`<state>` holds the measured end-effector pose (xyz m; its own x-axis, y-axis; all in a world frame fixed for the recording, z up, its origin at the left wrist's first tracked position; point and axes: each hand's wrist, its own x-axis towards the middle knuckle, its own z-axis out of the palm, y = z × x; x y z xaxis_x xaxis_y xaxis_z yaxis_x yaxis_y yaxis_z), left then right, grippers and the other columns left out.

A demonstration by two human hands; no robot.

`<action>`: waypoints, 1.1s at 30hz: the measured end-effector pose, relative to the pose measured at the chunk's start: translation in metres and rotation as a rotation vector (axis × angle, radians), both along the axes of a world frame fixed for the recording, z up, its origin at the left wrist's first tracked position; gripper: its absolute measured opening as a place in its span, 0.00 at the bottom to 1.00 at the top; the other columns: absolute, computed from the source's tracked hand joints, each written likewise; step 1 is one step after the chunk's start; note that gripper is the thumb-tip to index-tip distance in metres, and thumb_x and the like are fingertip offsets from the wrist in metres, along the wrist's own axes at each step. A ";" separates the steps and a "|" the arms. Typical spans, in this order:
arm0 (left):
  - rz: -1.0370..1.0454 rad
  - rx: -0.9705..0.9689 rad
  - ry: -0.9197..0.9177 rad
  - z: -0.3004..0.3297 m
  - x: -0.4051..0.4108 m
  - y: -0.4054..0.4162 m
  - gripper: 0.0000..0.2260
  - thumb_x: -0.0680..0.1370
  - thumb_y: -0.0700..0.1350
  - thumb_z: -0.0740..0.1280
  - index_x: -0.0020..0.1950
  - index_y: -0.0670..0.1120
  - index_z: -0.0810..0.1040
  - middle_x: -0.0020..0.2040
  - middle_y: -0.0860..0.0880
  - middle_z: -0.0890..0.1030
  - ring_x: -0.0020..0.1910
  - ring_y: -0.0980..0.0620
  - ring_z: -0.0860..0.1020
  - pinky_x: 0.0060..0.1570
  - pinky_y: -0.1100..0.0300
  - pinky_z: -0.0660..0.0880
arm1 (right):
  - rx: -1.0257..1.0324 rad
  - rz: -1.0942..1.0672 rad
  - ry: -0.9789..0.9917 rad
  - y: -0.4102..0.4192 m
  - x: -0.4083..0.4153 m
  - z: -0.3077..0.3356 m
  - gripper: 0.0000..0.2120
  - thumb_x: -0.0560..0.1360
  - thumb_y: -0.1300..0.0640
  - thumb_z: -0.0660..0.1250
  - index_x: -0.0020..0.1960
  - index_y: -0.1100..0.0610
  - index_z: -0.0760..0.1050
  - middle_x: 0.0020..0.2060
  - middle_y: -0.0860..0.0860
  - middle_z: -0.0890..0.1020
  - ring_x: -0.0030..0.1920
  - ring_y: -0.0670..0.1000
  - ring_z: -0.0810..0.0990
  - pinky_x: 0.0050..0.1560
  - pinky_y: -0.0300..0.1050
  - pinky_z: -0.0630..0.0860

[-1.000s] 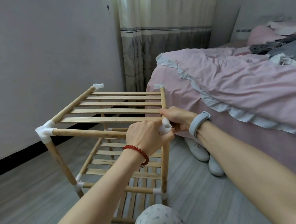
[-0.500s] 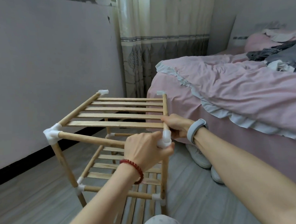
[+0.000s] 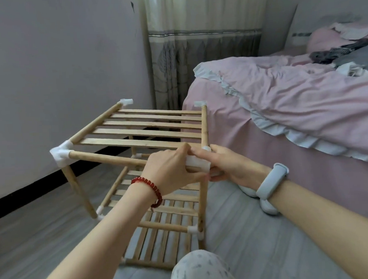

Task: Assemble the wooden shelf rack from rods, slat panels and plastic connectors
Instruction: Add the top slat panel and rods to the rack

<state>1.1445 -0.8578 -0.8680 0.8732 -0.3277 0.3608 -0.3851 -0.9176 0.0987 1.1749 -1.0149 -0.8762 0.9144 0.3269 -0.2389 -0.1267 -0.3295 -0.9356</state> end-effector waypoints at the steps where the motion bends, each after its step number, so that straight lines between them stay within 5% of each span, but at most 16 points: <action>1: 0.015 0.000 -0.010 -0.001 -0.001 0.001 0.28 0.70 0.68 0.62 0.61 0.51 0.66 0.43 0.55 0.76 0.38 0.55 0.75 0.39 0.64 0.72 | -0.002 -0.027 -0.050 0.001 -0.003 -0.003 0.30 0.70 0.37 0.67 0.64 0.54 0.69 0.47 0.50 0.82 0.43 0.48 0.82 0.45 0.45 0.78; 5: -0.039 0.003 0.035 0.000 -0.005 0.011 0.23 0.71 0.66 0.59 0.55 0.50 0.74 0.41 0.56 0.77 0.38 0.57 0.75 0.37 0.67 0.70 | -0.016 -0.130 -0.252 0.002 -0.011 -0.004 0.19 0.79 0.50 0.60 0.67 0.54 0.66 0.58 0.51 0.75 0.57 0.52 0.75 0.62 0.52 0.73; 10: -0.139 0.025 0.036 0.003 -0.010 0.016 0.19 0.76 0.60 0.57 0.56 0.50 0.76 0.48 0.54 0.78 0.43 0.55 0.76 0.45 0.64 0.69 | 0.058 -0.153 -0.249 0.003 -0.020 -0.001 0.14 0.80 0.57 0.53 0.66 0.56 0.64 0.53 0.60 0.76 0.39 0.50 0.77 0.41 0.44 0.76; 19: -0.146 0.010 0.050 0.010 -0.007 0.022 0.14 0.79 0.54 0.59 0.60 0.49 0.75 0.49 0.53 0.77 0.41 0.57 0.72 0.34 0.72 0.61 | 0.020 -0.141 -0.288 0.005 -0.028 0.000 0.07 0.80 0.57 0.55 0.57 0.55 0.67 0.48 0.54 0.73 0.39 0.47 0.75 0.29 0.29 0.71; 28: -0.247 -0.096 0.210 0.019 -0.011 0.028 0.16 0.78 0.45 0.64 0.65 0.46 0.74 0.50 0.53 0.74 0.46 0.57 0.73 0.45 0.71 0.69 | -0.018 -0.061 -0.309 0.014 -0.036 0.003 0.10 0.81 0.49 0.53 0.57 0.53 0.64 0.44 0.47 0.72 0.40 0.43 0.74 0.35 0.29 0.72; 31: -0.221 -0.216 0.197 0.020 -0.016 0.039 0.08 0.78 0.50 0.62 0.53 0.50 0.78 0.43 0.52 0.78 0.40 0.56 0.75 0.38 0.68 0.72 | -0.038 -0.089 -0.366 0.005 -0.035 0.008 0.19 0.80 0.44 0.48 0.54 0.52 0.74 0.45 0.47 0.77 0.44 0.46 0.76 0.41 0.34 0.71; 33: -0.040 -0.177 0.087 0.014 -0.013 0.046 0.15 0.80 0.54 0.54 0.36 0.54 0.72 0.33 0.51 0.76 0.31 0.55 0.72 0.29 0.68 0.64 | -0.141 -0.214 -0.511 0.000 -0.029 0.007 0.23 0.81 0.45 0.47 0.45 0.50 0.79 0.42 0.48 0.81 0.42 0.46 0.77 0.40 0.34 0.71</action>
<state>1.1310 -0.8120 -0.8537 0.8912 -0.3008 0.3396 -0.4038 -0.8671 0.2917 1.1463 -1.0146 -0.8691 0.9674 0.1188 0.2236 0.2531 -0.4725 -0.8442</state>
